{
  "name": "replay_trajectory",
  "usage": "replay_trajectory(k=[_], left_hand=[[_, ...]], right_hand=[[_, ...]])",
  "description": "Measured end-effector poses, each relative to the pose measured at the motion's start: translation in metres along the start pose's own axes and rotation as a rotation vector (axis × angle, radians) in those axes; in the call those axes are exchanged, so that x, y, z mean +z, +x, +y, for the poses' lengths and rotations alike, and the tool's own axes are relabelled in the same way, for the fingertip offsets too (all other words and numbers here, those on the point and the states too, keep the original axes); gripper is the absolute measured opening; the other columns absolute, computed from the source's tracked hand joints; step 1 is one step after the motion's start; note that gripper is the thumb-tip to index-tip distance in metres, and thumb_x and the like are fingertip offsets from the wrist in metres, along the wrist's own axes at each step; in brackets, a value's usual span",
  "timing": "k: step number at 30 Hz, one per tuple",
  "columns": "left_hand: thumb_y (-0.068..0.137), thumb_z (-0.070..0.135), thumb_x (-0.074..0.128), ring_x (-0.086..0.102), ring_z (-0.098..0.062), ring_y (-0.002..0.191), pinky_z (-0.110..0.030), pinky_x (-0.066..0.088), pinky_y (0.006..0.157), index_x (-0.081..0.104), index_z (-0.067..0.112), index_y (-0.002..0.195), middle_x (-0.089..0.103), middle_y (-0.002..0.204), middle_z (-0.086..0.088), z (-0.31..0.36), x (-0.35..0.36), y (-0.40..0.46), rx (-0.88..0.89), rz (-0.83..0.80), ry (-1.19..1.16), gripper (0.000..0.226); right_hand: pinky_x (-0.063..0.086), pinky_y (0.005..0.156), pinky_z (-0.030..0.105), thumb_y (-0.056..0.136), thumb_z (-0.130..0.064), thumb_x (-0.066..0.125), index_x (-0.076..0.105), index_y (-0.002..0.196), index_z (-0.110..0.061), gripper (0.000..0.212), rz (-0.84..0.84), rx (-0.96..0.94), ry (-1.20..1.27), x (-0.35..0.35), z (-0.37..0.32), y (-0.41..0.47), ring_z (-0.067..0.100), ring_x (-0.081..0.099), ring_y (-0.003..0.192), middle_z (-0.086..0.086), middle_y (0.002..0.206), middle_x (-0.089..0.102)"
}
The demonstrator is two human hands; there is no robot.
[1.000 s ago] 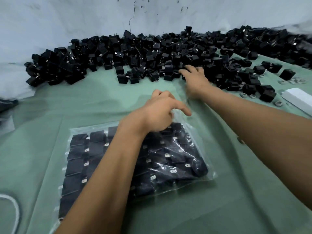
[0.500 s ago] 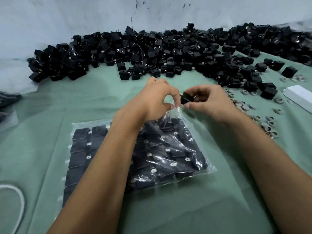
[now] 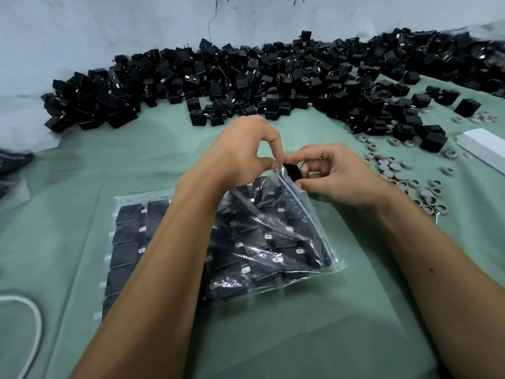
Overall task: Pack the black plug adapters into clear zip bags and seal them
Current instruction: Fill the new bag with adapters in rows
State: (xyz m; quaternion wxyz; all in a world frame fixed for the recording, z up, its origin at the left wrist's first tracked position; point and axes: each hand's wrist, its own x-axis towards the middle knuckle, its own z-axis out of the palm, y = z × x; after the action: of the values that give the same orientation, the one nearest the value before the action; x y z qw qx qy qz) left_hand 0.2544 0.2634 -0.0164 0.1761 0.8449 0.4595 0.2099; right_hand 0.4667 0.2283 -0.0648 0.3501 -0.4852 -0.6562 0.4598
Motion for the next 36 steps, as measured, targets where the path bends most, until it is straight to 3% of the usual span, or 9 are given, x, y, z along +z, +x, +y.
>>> replay_trajectory(k=[5,9,11,14,18,23,26,31,36], left_hand=[[0.083,0.016,0.084,0.056,-0.02,0.119,-0.041,0.048,0.103,0.08,0.025,0.09,0.063,0.117,0.001,0.0,0.002,0.001,0.012,0.012,0.007,0.011],[0.085,0.016,0.082,0.058,-0.018,0.112,-0.039,0.051,0.097,0.08,0.024,0.091,0.065,0.112,0.0,0.0,0.004,0.001,0.045,0.009,0.041,0.01],[0.085,0.015,0.081,0.059,-0.018,0.109,-0.039,0.051,0.095,0.08,0.024,0.09,0.065,0.109,0.0,0.0,0.005,0.001,0.061,0.015,0.053,0.011],[0.085,0.014,0.081,0.059,-0.017,0.107,-0.039,0.052,0.094,0.08,0.026,0.089,0.065,0.106,0.002,0.002,0.005,0.001,0.076,0.031,0.056,0.013],[0.085,0.015,0.081,0.059,-0.015,0.101,-0.039,0.054,0.088,0.079,0.03,0.085,0.065,0.101,0.004,0.004,0.009,0.002,0.091,0.041,0.053,0.015],[0.085,0.016,0.081,0.061,-0.011,0.097,-0.037,0.055,0.085,0.077,0.034,0.081,0.064,0.096,0.01,0.003,0.013,0.004,0.078,0.051,0.049,0.019],[0.084,0.016,0.081,0.064,-0.011,0.088,-0.037,0.056,0.084,0.073,0.027,0.092,0.066,0.098,0.01,-0.004,0.013,0.005,0.009,0.046,0.042,0.016],[0.083,0.024,0.084,0.067,-0.01,0.08,-0.035,0.058,0.083,0.072,0.024,0.087,0.072,0.09,0.006,-0.015,0.011,0.005,-0.153,-0.016,0.055,0.013],[0.082,0.029,0.085,0.068,-0.015,0.08,-0.035,0.059,0.079,0.073,0.023,0.079,0.071,0.083,0.005,-0.016,0.013,0.004,-0.237,-0.042,0.024,0.014]], right_hand=[[0.05,0.056,0.02,0.092,0.0,0.071,0.073,0.121,-0.016,0.033,-0.004,0.011,-0.002,0.001,0.0,0.0,0.014,0.058,0.067,0.012,0.09,0.06],[0.052,0.072,0.05,0.097,-0.01,0.067,0.077,0.11,-0.008,0.017,0.11,-0.087,-0.051,0.012,-0.001,0.004,0.04,0.062,0.08,0.028,0.108,0.062],[0.056,0.084,0.054,0.095,-0.006,0.07,0.078,0.107,-0.004,0.015,0.168,-0.132,-0.124,0.017,0.001,0.007,0.042,0.067,0.091,0.024,0.109,0.065],[0.058,0.091,0.052,0.09,-0.001,0.076,0.077,0.105,0.0,0.015,0.194,-0.127,-0.078,0.02,0.004,0.008,0.039,0.072,0.093,0.018,0.101,0.074],[0.061,0.088,0.049,0.083,-0.008,0.084,0.078,0.097,-0.004,0.016,0.243,-0.06,0.005,0.019,0.009,0.01,0.034,0.076,0.087,0.012,0.089,0.079],[0.06,0.085,0.056,0.084,-0.01,0.084,0.08,0.096,-0.008,0.012,0.239,-0.098,-0.026,0.023,0.01,0.011,0.041,0.074,0.085,0.012,0.087,0.079],[0.059,0.083,0.059,0.088,-0.016,0.082,0.08,0.098,-0.009,0.012,0.257,-0.096,-0.055,0.023,0.011,0.013,0.045,0.072,0.087,0.017,0.089,0.078],[0.06,0.079,0.044,0.088,-0.011,0.081,0.077,0.097,-0.008,0.01,0.279,-0.056,-0.065,0.018,0.013,0.014,0.023,0.071,0.073,0.013,0.083,0.077],[0.06,0.074,0.037,0.09,-0.011,0.079,0.077,0.098,-0.009,0.009,0.291,-0.05,-0.11,0.02,0.013,0.014,0.018,0.072,0.07,0.006,0.076,0.077]])
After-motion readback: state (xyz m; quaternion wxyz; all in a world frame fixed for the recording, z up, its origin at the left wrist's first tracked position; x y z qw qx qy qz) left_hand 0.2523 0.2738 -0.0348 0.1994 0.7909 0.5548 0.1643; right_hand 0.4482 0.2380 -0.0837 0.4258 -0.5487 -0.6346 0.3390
